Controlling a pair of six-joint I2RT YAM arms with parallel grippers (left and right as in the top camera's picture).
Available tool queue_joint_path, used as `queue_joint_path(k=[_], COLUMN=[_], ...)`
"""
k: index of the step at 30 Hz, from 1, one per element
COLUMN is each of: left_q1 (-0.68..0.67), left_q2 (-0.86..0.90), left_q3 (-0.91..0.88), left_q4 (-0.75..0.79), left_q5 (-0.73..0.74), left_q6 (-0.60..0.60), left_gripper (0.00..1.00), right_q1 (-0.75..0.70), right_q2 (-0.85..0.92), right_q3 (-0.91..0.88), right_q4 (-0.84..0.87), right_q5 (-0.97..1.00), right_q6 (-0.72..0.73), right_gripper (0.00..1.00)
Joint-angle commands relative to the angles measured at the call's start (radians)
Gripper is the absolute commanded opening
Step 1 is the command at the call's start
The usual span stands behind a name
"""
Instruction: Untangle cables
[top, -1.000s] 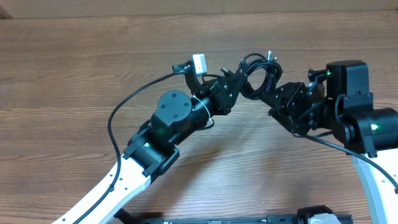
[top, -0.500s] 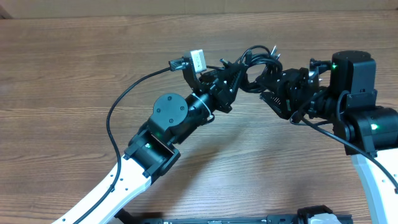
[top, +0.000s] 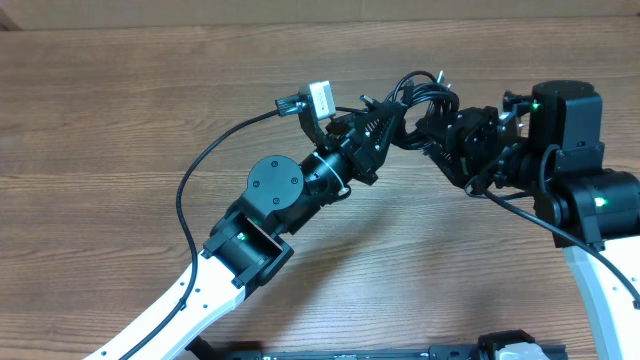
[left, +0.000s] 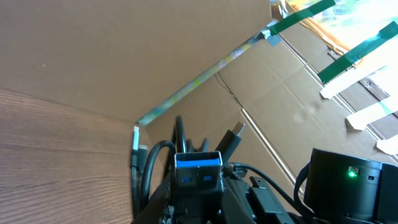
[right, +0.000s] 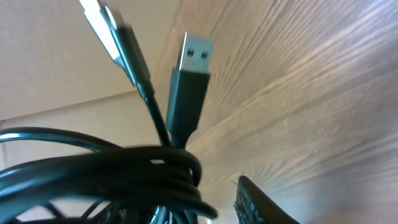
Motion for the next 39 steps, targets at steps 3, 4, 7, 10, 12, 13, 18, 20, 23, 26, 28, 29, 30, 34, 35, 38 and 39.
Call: queue_joint_path(k=[3,4,7,10,12,13,18,20,23,26,28,29,30,34,35,38,39], left_q1=[-0.006,-0.006,-0.006,-0.006,-0.006,-0.006,-0.006,-0.006,-0.004,-0.004,-0.004,-0.004,-0.004,-0.004,-0.004,-0.004,-0.003], left_q2=[-0.016,-0.016,-0.016,-0.016,-0.016,-0.016,-0.016,-0.016,-0.016,-0.016,-0.016,-0.016,-0.016,-0.016,-0.016,-0.016,-0.016], left_q3=[0.011,0.011,0.011,0.011,0.011,0.011,0.011,0.011,0.011,0.011,0.011,0.011,0.011,0.011,0.011,0.011,0.011], left_q4=[0.012,0.012,0.013,0.011,0.012,0.012,0.013,0.012,0.011,-0.01,-0.047,-0.074,-0.101,-0.208,-0.232,-0.276,-0.286], left_q5=[0.064,0.082,0.113,0.147,0.165,0.165,0.163,0.163,0.132,0.071,0.01,-0.026,-0.057,-0.167,-0.191,-0.234,-0.243], left_q6=[-0.005,0.0,-0.001,0.0,0.0,0.0,0.0,0.0,0.0,-0.002,-0.009,-0.016,-0.03,-0.1,-0.111,-0.118,-0.117], left_gripper=[0.04,0.04,0.04,0.04,0.04,0.04,0.04,0.04,0.04,0.04,0.04,0.04,0.05,0.04,0.04,0.04,0.04], right_q1=[-0.002,-0.002,-0.002,-0.002,-0.002,-0.002,-0.002,-0.002,-0.002,-0.002,-0.002,-0.002,-0.002,-0.002,-0.002,-0.002,-0.002], right_q2=[0.005,0.005,0.005,0.005,0.005,0.005,0.005,0.005,0.005,0.005,0.005,0.005,0.005,0.005,0.005,0.005,0.005], right_q3=[-0.002,-0.002,-0.002,-0.002,-0.002,-0.002,-0.002,-0.002,-0.002,-0.002,-0.002,-0.002,-0.002,-0.002,-0.002,-0.002,-0.002], right_q4=[0.076,0.106,0.146,0.154,0.15,0.147,0.136,0.132,0.118,0.101,0.087,0.081,0.075,0.062,0.062,0.066,0.07], right_q5=[0.133,0.132,0.132,0.133,0.133,0.133,0.133,0.133,0.132,0.132,0.132,0.131,0.129,0.091,0.08,0.048,0.03], right_q6=[-0.164,-0.219,-0.334,-0.461,-0.532,-0.549,-0.555,-0.555,-0.555,-0.555,-0.555,-0.555,-0.555,-0.556,-0.556,-0.557,-0.56], right_gripper=[0.41,0.41,0.42,0.47,0.47,0.47,0.19,0.05,0.04,0.04,0.04,0.04,0.04,0.04,0.04,0.04,0.04])
